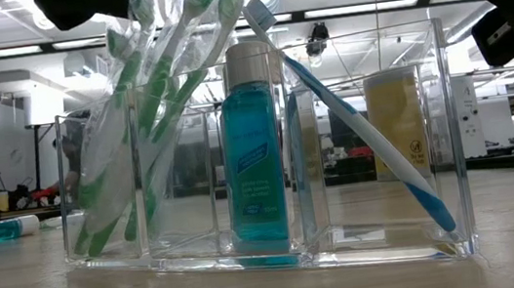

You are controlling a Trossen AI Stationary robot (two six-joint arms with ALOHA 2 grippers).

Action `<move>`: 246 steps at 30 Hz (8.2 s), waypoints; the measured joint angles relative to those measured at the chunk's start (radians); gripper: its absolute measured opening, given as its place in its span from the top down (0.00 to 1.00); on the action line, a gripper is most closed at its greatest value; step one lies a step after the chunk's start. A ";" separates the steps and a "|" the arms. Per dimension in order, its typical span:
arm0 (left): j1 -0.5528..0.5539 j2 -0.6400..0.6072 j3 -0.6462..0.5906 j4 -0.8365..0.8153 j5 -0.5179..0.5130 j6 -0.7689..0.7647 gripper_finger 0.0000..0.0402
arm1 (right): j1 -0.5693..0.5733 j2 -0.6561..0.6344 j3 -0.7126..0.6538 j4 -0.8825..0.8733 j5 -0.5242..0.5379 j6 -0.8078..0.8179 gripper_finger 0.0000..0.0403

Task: Pick & Place toothbrushing station
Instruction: Put the green toothbrush into the transparent organizer

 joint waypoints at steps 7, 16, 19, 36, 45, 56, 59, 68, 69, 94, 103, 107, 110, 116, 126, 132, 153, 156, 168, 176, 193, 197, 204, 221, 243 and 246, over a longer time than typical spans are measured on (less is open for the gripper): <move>0.000 0.000 0.000 -0.002 0.000 0.000 0.92 | 0.000 0.000 0.000 0.000 0.000 0.000 0.81; 0.000 -0.004 0.003 -0.006 0.000 0.001 0.71 | 0.000 0.000 0.000 0.000 0.000 0.000 0.80; 0.000 -0.023 0.008 -0.010 -0.008 0.007 0.68 | 0.000 0.000 0.000 0.000 0.000 0.000 0.82; 0.025 -0.238 0.078 -0.016 -0.275 0.171 0.65 | 0.000 0.000 0.000 0.000 0.000 0.000 0.80; 0.134 -0.202 0.066 -0.125 -0.352 -0.107 0.63 | 0.000 0.000 0.000 0.000 0.000 0.000 0.80; 0.486 -0.160 0.065 -0.304 0.022 -0.220 0.63 | 0.000 0.000 0.000 0.000 0.000 0.000 0.83; 0.568 -0.155 0.065 -0.358 0.045 -0.230 0.63 | 0.000 0.000 0.000 0.000 0.000 0.000 0.82; 0.852 -0.105 0.062 -0.442 0.283 -0.015 0.63 | 0.000 0.000 0.000 0.000 0.000 0.000 0.79; 0.874 -0.098 0.062 -0.441 0.292 0.011 0.63 | 0.000 0.000 0.000 0.000 0.000 0.000 0.79; 1.109 0.262 0.061 -0.372 0.406 0.173 0.63 | 0.000 0.000 0.000 0.000 0.000 0.000 0.80; 1.180 0.324 0.061 -0.346 0.380 0.208 0.63 | 0.000 0.000 0.000 0.000 0.000 0.000 0.82; 1.203 0.343 0.061 -0.323 0.398 0.225 0.63 | 0.000 0.000 0.000 0.000 0.000 0.000 0.83; 1.210 0.360 0.061 -0.321 0.445 0.233 0.63 | 0.000 0.000 0.000 0.000 0.000 0.000 0.82; 1.210 0.385 0.061 -0.315 0.461 0.252 0.63 | 0.000 0.000 0.000 0.000 0.000 0.000 0.80; 1.212 0.385 0.050 -0.316 0.466 0.253 0.74 | 0.000 0.000 0.000 0.000 0.000 0.000 0.82; 1.212 0.385 0.029 -0.312 0.479 0.252 0.86 | 0.000 0.000 0.000 0.000 0.000 0.000 0.83; 1.212 0.277 0.022 -0.250 0.583 0.227 0.99 | 0.000 0.000 0.000 0.000 0.000 0.000 0.82; 1.212 0.225 0.027 -0.238 0.593 0.227 0.99 | 0.000 0.000 0.000 0.000 0.000 0.000 0.83; 1.201 -0.104 0.061 -0.039 0.677 0.252 0.99 | 0.000 0.000 0.000 0.000 0.000 0.000 0.80; 1.112 -0.294 0.055 0.129 0.678 0.313 0.99 | 0.000 0.000 0.000 0.000 0.000 0.000 0.80; 0.700 -0.319 0.038 0.459 0.568 0.521 0.99 | 0.000 0.000 0.000 0.000 0.000 0.000 0.80; 0.610 -0.309 0.005 0.540 0.526 0.521 0.99 | 0.000 0.000 0.000 0.000 0.000 0.000 0.79; 0.472 -0.316 -0.059 0.613 0.500 0.511 0.99 | 0.000 0.000 0.000 0.000 0.000 0.000 0.81; 0.091 -0.405 -0.114 0.656 0.382 0.506 0.99 | 0.000 0.000 0.000 0.000 0.000 0.000 0.80; 0.012 -0.168 -0.268 1.086 0.288 0.382 0.99 | 0.000 0.000 0.000 0.000 0.000 0.000 0.83; 0.001 -0.147 -0.315 1.176 0.270 0.380 0.99 | 0.000 0.000 0.000 0.000 0.000 0.000 0.82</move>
